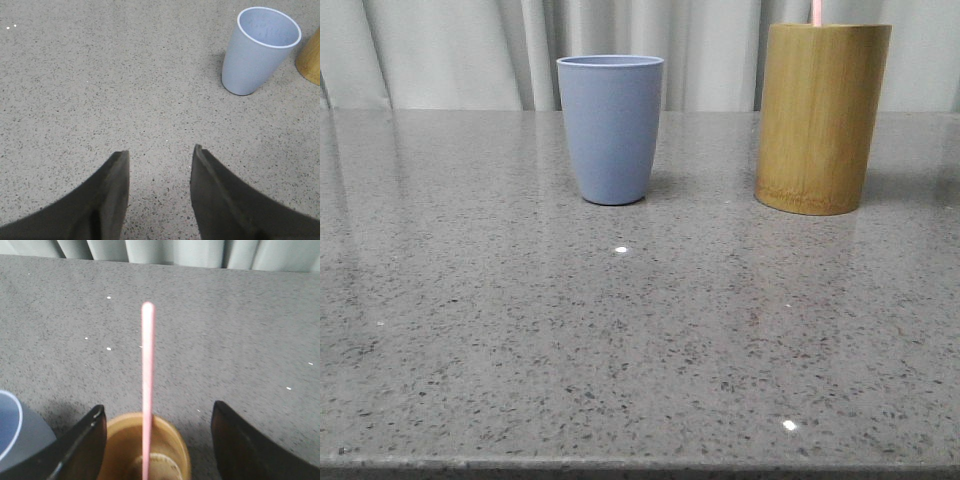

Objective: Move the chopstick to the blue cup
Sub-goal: 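Grasp the pink chopstick in the bamboo holder with the right gripper, then lift the pink chopstick out of the bamboo holder with the right gripper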

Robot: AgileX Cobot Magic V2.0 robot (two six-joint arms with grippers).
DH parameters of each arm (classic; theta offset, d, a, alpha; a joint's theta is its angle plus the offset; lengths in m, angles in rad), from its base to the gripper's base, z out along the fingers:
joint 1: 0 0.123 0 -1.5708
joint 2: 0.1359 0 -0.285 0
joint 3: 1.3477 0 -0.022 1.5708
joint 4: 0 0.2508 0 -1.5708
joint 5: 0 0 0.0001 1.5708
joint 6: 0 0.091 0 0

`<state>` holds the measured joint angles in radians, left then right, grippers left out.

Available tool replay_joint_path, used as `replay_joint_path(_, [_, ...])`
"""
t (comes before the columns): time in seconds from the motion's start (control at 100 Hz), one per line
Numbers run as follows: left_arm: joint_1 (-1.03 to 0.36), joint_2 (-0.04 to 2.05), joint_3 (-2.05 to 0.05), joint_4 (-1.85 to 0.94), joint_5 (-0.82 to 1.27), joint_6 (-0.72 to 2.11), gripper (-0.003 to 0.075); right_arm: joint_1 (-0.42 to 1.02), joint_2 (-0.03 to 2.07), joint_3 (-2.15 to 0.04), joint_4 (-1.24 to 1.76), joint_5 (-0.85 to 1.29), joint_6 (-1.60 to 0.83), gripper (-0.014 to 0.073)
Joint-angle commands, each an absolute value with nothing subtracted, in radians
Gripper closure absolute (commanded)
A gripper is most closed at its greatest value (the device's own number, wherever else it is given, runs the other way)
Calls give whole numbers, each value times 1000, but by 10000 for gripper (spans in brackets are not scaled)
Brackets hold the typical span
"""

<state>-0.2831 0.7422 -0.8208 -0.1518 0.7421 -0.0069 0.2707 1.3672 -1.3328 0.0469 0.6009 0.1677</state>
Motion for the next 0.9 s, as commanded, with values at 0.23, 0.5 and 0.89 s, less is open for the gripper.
replay_joint_path(0.23, [-281, 738, -847, -161, 666, -16, 424, 277, 1522, -1519, 76, 567, 156, 127])
replay_joint_path(0.5, [-281, 738, -847, -161, 666, -16, 425, 279, 1572, -1531, 79, 553, 157, 238])
replay_joint_path(0.89, [-281, 738, -847, -161, 666, -16, 425, 279, 1572, -1531, 79, 531, 157, 616])
